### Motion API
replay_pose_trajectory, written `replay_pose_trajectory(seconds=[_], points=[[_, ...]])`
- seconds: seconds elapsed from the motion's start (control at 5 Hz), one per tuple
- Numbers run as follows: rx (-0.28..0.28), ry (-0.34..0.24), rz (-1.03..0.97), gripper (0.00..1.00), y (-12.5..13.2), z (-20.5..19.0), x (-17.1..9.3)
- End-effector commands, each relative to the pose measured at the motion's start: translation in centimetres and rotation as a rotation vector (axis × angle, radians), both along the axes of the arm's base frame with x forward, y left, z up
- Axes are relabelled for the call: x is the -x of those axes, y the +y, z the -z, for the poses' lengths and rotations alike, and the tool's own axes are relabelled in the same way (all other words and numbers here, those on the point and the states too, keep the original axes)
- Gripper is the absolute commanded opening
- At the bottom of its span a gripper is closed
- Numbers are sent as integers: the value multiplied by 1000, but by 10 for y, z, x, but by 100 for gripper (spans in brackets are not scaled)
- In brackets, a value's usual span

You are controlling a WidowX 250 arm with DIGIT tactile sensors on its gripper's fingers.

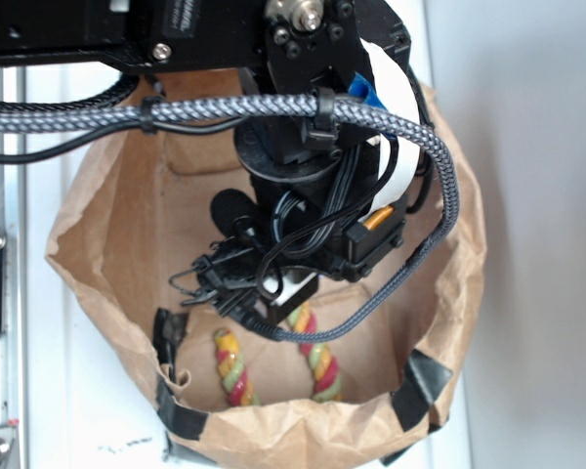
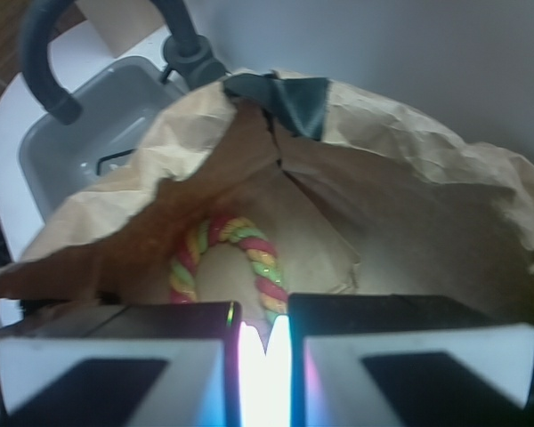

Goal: Grab the multicolored rope.

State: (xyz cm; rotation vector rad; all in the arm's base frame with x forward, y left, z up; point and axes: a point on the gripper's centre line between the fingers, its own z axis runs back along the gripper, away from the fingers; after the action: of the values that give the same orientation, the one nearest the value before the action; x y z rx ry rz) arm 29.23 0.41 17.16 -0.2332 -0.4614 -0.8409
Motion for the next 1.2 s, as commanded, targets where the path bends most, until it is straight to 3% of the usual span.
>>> replay_pose_trajectory(seconds=[0.0, 0.4, 1.0], points=[[-105, -82, 32, 100, 6, 9, 3], [-236, -49, 95, 100, -4, 65, 0], [-299, -26, 193, 100, -62, 109, -17]])
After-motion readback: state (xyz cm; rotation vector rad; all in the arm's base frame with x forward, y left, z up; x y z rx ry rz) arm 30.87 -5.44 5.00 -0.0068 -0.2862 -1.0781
